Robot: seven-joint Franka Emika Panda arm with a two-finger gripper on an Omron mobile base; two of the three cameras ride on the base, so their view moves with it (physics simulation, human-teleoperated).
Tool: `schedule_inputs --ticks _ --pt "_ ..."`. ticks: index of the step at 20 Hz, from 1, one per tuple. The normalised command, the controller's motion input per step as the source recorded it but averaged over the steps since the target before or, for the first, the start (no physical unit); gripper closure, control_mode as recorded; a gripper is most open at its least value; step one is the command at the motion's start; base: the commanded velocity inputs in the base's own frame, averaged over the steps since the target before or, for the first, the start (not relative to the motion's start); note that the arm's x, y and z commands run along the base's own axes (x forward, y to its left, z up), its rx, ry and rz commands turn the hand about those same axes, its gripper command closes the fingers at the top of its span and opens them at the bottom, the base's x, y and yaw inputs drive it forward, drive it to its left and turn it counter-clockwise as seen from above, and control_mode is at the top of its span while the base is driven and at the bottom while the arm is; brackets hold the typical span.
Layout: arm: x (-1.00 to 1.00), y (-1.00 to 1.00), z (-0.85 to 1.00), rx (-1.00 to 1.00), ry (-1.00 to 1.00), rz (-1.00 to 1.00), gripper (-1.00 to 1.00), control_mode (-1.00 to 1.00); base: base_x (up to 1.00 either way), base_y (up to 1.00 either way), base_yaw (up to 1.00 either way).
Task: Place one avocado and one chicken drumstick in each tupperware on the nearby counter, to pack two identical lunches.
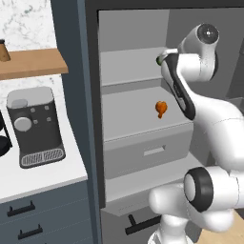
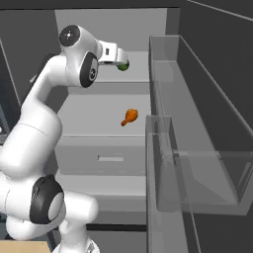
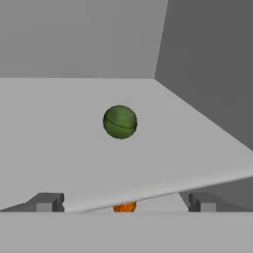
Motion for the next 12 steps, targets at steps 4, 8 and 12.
schedule_inputs --ticks 4,8,12 --pt "0.60 -0.01 0.00 0.02 0.09 0.00 -1.00 -1.00 0.00 0.00 0.00" --pt "0.55 -0.02 0.00 0.05 0.12 0.00 -1.00 -1.00 0.00 0.00 0.00" --pt "0.44 -0.06 -0.11 0.05 0.08 0.00 -1.00 -1.00 0.00 0.00 0.00"
